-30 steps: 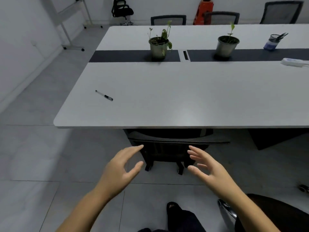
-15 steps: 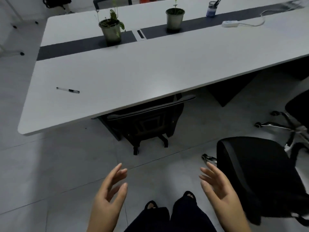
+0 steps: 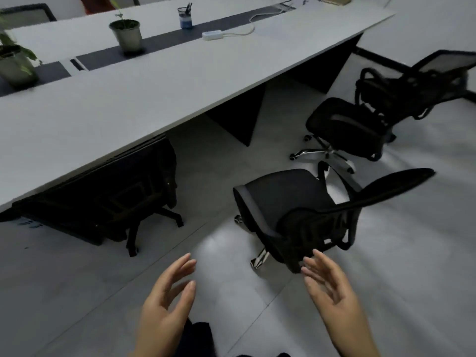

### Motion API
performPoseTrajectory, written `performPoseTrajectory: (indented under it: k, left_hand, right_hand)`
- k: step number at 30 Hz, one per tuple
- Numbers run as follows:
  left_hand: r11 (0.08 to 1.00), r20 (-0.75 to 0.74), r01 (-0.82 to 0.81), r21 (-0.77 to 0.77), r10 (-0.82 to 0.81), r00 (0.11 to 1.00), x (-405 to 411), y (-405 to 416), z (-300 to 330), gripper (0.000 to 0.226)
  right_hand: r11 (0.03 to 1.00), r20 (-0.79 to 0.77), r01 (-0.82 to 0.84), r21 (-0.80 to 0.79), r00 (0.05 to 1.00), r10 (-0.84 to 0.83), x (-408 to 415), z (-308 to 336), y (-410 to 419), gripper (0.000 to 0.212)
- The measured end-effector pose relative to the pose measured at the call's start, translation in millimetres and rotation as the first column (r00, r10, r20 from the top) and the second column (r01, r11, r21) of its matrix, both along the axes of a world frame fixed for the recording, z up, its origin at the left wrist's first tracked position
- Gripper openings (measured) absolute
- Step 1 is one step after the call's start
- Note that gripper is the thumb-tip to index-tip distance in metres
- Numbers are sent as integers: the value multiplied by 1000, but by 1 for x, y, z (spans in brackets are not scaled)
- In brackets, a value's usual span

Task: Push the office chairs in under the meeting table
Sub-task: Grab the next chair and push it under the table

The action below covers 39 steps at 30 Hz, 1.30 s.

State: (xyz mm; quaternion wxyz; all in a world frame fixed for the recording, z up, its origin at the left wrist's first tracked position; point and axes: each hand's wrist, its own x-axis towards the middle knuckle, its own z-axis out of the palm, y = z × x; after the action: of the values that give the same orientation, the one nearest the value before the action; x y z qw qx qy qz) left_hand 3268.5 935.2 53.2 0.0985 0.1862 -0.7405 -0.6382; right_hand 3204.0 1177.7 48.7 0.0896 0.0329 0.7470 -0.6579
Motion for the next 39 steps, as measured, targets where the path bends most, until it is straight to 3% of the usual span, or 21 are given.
performPoseTrajectory:
  k: [7, 13, 17, 22, 27, 34, 37, 39]
  left_hand:
    - [990, 11, 141, 7, -141, 990, -8, 134, -4, 45]
    - [976, 32, 213, -43, -211, 977, -33, 187, -2, 43]
    - [966, 24, 250, -70, -249, 968, -71, 212, -5, 56]
    - [959, -25, 274, -68, -276, 961, -142, 241, -5, 40]
    - [956, -40, 287, -66, -290, 956, -200, 258, 4, 48]
    - [960, 55, 228, -164, -222, 973, -232, 282, -14, 53]
    - [943, 106, 172, -284, -148, 983, -244, 294, -29, 49]
    - [923, 151, 169, -346, -124, 981, -253, 305, -37, 41]
  right_hand:
    - [989, 19, 145, 19, 989, -145, 22, -8, 142, 44]
    - [979, 27, 204, -8, 979, -204, 13, -10, 193, 40]
    - [979, -3, 202, 23, 979, -202, -17, -10, 218, 46]
    - [973, -49, 222, 65, 975, -219, -80, -5, 247, 43]
    - [967, -89, 238, 91, 969, -231, -143, 14, 267, 43]
    - [978, -61, 95, 183, 994, -85, -215, 9, 290, 44]
    - [949, -69, -55, 311, 994, 80, -255, -2, 304, 47]
    - [877, -68, -199, 436, 965, 253, -284, -9, 315, 49]
